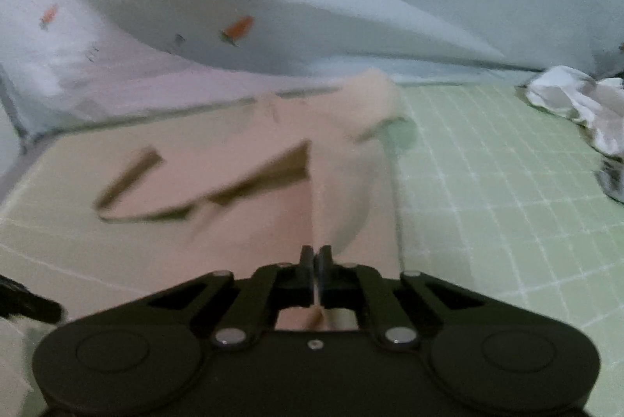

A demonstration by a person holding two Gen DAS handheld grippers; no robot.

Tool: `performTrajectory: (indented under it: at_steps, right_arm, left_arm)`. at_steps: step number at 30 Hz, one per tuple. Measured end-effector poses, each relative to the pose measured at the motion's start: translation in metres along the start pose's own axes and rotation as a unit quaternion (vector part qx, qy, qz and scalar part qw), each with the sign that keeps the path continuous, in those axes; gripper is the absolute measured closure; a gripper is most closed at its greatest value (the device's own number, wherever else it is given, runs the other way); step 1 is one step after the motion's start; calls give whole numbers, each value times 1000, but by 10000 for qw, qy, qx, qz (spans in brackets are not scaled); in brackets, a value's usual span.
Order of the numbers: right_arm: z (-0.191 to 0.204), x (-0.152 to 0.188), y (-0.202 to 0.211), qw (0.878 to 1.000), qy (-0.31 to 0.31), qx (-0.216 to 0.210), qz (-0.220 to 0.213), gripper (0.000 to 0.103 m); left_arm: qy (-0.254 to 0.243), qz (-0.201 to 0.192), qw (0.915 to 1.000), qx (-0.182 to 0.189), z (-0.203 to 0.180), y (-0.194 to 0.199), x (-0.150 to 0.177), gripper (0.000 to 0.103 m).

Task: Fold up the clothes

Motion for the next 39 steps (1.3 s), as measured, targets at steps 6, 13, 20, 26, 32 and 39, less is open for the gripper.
performTrajectory:
  at_steps: [6, 13, 20, 26, 32, 39]
  right_arm:
    - [2, 10, -24, 9987, -302, -222, 339, 102]
    - [-15, 22, 25, 9973, -433, 589, 107, 36]
    - [-10, 66, 60, 9935, -486, 1024, 75, 0]
    - [8, 91, 75, 9918, -312, 1228, 184, 0]
    - [35, 114, 78, 9911, -116, 1214, 537, 8]
    - [62, 128, 69, 9923, 139, 928, 814, 53]
  left_arm:
    - [5, -153, 9999, -13, 2, 8, -2, 23]
    - [138, -200, 9997, -27, 9, 22, 9, 23]
    - [-148, -122, 9998, 86, -2, 31, 45, 23]
    - [-287, 37, 9996, 72, 7, 33, 80, 23]
    - [-293, 149, 9995, 3, 24, 35, 107, 23]
    - [-284, 215, 9994, -36, 39, 37, 125, 22]
Point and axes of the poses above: each gripper's, at about its wrist camera, not at the fingertips, and y roughly against the way its jaws point, z to its left, x to its underside, the point moved 9 cm from there along -y, roughly the way its jaws point, and after that the axes turned 13 degrees about -x, right-handed, at the moved point
